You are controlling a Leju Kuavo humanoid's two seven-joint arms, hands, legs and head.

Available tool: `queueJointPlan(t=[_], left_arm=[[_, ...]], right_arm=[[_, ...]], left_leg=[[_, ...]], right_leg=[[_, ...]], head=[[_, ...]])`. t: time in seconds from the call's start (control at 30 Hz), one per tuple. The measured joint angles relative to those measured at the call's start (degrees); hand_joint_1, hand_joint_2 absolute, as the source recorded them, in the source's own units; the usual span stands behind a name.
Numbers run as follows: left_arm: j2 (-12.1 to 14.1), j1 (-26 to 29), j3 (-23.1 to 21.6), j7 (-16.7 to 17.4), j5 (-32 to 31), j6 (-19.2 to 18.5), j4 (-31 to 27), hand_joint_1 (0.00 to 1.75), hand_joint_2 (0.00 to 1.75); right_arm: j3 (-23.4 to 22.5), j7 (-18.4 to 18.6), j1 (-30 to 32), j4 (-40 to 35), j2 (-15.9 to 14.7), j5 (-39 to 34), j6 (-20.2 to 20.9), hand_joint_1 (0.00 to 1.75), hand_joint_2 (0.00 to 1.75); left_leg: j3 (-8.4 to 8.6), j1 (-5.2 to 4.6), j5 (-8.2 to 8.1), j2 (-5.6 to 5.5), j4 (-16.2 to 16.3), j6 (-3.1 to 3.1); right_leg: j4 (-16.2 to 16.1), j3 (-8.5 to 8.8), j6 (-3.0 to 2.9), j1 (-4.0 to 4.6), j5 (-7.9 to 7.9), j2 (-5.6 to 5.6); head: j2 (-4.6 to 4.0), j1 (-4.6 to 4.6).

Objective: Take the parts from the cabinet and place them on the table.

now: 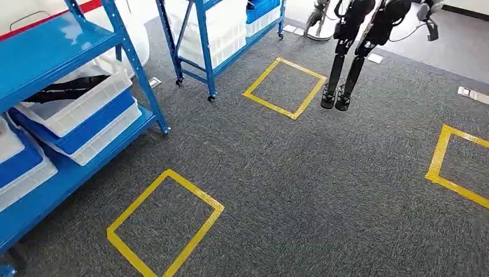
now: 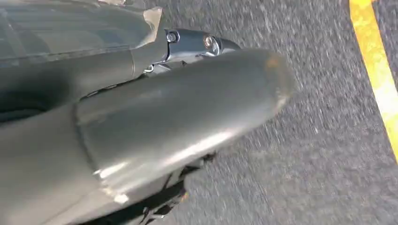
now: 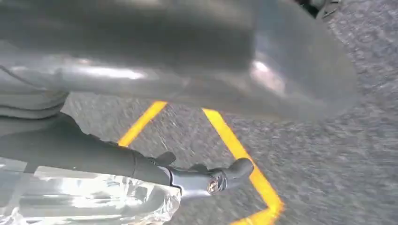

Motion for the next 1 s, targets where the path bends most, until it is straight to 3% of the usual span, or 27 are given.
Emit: queueJointPlan(t=[0.07,0.1,0.13,0.17,0.23,0.27,0.3,0.33,0.43,0.47,0.5,0.53,0.6,0.63,0.67,0.7,0.73,0.77,0.8,0.83,0.93,0.97,1.0], left_arm=[[0.0,0.0,0.0,0.0,0.0,0.0,0.0,0.00,0.00],[0.0,0.1,0.0,0.0,0.0,0.0,0.0,0.00,0.00],[0.0,0.1,0.0,0.1,0.0,0.0,0.0,0.00,0.00],[0.0,0.2,0.0,0.1,0.0,0.0,0.0,0.00,0.00],[0.0,0.1,0.0,0.1,0.0,-0.1,-0.1,0.00,0.00],[0.0,0.1,0.0,0.1,0.0,-0.1,-0.2,0.00,0.00],[0.1,0.1,0.0,0.1,0.0,-0.2,-0.2,0.00,0.00],[0.2,0.1,0.0,0.2,0.0,-0.3,-0.2,0.00,0.00],[0.3,0.6,-0.1,0.2,-0.1,-0.6,-0.2,0.00,0.00],[0.4,0.7,-0.1,0.2,-0.1,-0.7,-0.2,0.00,0.00],[0.3,0.7,-0.2,0.1,-0.1,-1.0,-0.3,0.00,0.00],[0.4,0.7,-0.3,0.1,-0.1,-1.1,-0.4,0.00,0.00],[0.4,0.8,-0.7,0.1,-0.1,-1.3,-0.6,0.00,0.00],[0.5,0.8,-0.7,0.1,-0.1,-1.4,-0.6,0.00,0.00],[0.5,0.8,-0.8,0.1,-0.1,-1.4,-0.6,0.00,0.00],[0.5,0.8,-0.9,0.1,-0.1,-1.5,-0.7,0.00,0.00],[0.5,0.8,-0.9,0.1,-0.1,-1.7,-0.7,0.00,0.00],[0.5,0.8,-1.0,0.1,-0.1,-1.7,-0.9,0.00,0.00],[0.5,0.8,-1.0,0.1,-0.1,-1.8,-1.0,0.00,0.00],[0.6,0.8,-1.0,0.1,-0.2,-1.8,-1.1,0.00,0.00],[0.6,1.1,-1.1,0.1,-0.2,-1.9,-1.2,0.00,0.00],[0.6,1.1,-1.1,0.1,-0.2,-1.9,-1.2,0.00,0.00],[0.5,1.3,-1.1,0.1,-0.2,-1.9,-1.2,0.00,0.00]], right_arm=[[0.0,0.0,0.3,0.0,-0.2,-0.1,0.0,0.00,0.00],[0.0,0.1,0.4,0.0,-0.2,-0.1,0.0,0.00,0.00],[0.0,0.1,0.4,0.0,-0.3,-0.1,-0.1,0.00,0.00],[0.0,0.1,0.4,0.0,-0.3,-0.1,-0.1,0.00,0.00],[0.0,0.1,0.4,0.0,-0.4,-0.1,-0.1,0.00,0.00],[0.0,0.1,0.4,0.0,-0.4,-0.1,-0.1,0.00,0.00],[0.0,0.1,0.4,0.1,-0.3,-0.1,-0.1,0.00,0.00],[0.0,0.0,0.4,0.1,-0.2,0.0,-0.2,0.00,0.00],[0.0,-0.1,0.1,0.1,-0.2,0.2,-0.2,0.00,0.00],[0.0,-0.1,0.1,0.0,-0.1,0.2,-0.2,0.00,0.00],[0.0,-0.1,0.1,0.0,-0.1,0.2,-0.3,0.00,0.00],[0.0,-0.1,0.2,0.1,-0.1,0.3,-0.3,0.00,0.00],[0.0,-0.1,0.6,0.1,-0.2,0.3,-0.4,0.00,0.00],[-0.1,-0.1,0.6,0.1,-0.2,0.3,-0.4,0.00,0.00],[-0.1,-0.1,0.5,0.1,-0.2,0.3,-0.5,0.00,0.00],[-0.1,0.0,0.4,0.1,-0.2,0.4,-0.5,0.00,0.00],[0.0,0.0,0.3,0.1,-0.2,0.4,-0.5,0.00,0.00],[-0.1,0.0,0.3,0.1,-0.1,0.4,-0.6,0.00,0.00],[-0.1,0.0,0.2,0.1,-0.1,0.4,-0.7,0.00,0.00],[-0.1,0.0,0.2,0.0,0.0,0.4,-0.9,0.00,0.00],[-0.1,0.0,0.1,0.0,0.1,0.4,-1.0,0.00,0.00],[-0.1,0.0,0.1,-0.1,0.1,0.4,-1.0,0.00,0.00],[-0.1,-0.1,-0.1,-0.1,0.0,0.5,-1.0,0.00,0.00]], left_leg=[[-0.07,0.13,0.06,-1.81,0.0,-0.07],[-0.03,0.24,0.09,-2.68,0.1,-0.17],[0.02,0.36,0.11,-3.32,0.1,-0.25],[0.04,0.45,0.11,-3.82,0.1,-0.40],[0.05,0.97,-0.08,-5.48,0.6,-1.05],[-0.15,1.21,-0.38,-6.27,1.2,-1.63],[-0.42,1.04,-0.68,-6.78,1.7,-2.19],[-0.83,0.87,-0.94,-7.31,2.2,-2.61],[-1.41,1.32,-0.44,-8.39,2.0,-3.15],[-1.58,1.41,-0.93,-7.15,2.6,-3.27],[-2.54,1.10,-2.46,-3.81,4.6,-3.50],[-4.35,1.18,-4.65,-1.86,8.3,-3.77],[-9.27,1.30,-8.85,-0.45,18.0,-4.02],[-10.61,1.30,-9.20,-0.31,20.3,-4.02],[-10.48,1.28,-8.19,-0.28,19.8,-3.87],[-9.10,1.27,-6.22,-0.20,17.0,-3.62],[-6.42,1.19,-3.63,0.24,12.1,-3.22],[-3.35,0.88,-1.36,1.99,6.5,-2.57],[-1.60,0.30,-1.36,5.02,3.0,-2.05],[-1.66,0.07,-1.45,4.42,2.9,-2.15],[-1.97,-0.27,-1.40,2.40,2.6,-1.73],[-0.93,0.37,-0.53,1.32,1.4,-1.42],[-0.57,0.53,-0.28,0.92,0.9,-1.53]], right_leg=[[8.8,-4.27,0.40,-0.65,-3.08,0.70],[10.4,-5.24,0.97,-0.93,-3.11,0.71],[9.7,-5.08,1.53,-1.15,-2.45,0.71],[8.3,-4.57,2.06,-1.37,-1.56,0.71],[-0.6,-0.65,3.96,-2.21,2.75,1.38],[-6.0,1.83,4.79,-2.82,4.82,3.11],[-6.4,1.72,4.60,-2.55,4.40,4.77],[-6.8,1.62,3.29,-2.33,4.71,3.96],[-6.7,2.03,1.66,-2.31,5.10,2.50],[-6.8,2.01,1.38,-2.43,5.21,1.79],[-6.8,2.04,0.91,-2.32,5.20,1.37],[-6.8,2.01,0.70,-2.15,5.07,0.69],[-6.8,1.90,0.40,-1.72,4.86,-1.17],[-6.8,1.85,0.29,-1.58,4.78,-1.97],[-6.8,1.89,0.19,-1.46,4.70,-2.76],[-6.8,2.00,0.07,-1.38,4.60,-3.45],[-6.8,2.23,-0.02,-1.28,4.50,-4.13],[-6.8,2.50,-0.21,-1.17,4.35,-4.70],[-6.8,2.66,-0.01,-1.03,4.19,-5.21],[-6.8,2.64,0.36,-0.48,3.95,-5.66],[-7.2,3.17,0.99,-0.76,3.83,-7.47],[-7.1,3.29,1.35,-0.32,3.54,-7.04],[-6.2,2.95,1.51,-0.94,3.21,-4.24]], head=[[0.00,0.04],[0.00,0.04],[0.00,0.04],[0.00,0.00],[0.00,0.02],[0.00,0.11],[0.00,0.33],[0.00,0.65],[0.00,0.35],[0.00,0.37],[0.00,-0.18],[0.00,-0.55],[0.00,-0.59],[0.00,-0.59],[0.00,-0.61],[0.00,-0.61],[0.00,-0.61],[0.00,-0.59],[0.00,-0.61],[0.00,-0.48],[0.00,-0.57],[0.00,-0.66],[0.00,-0.28]])
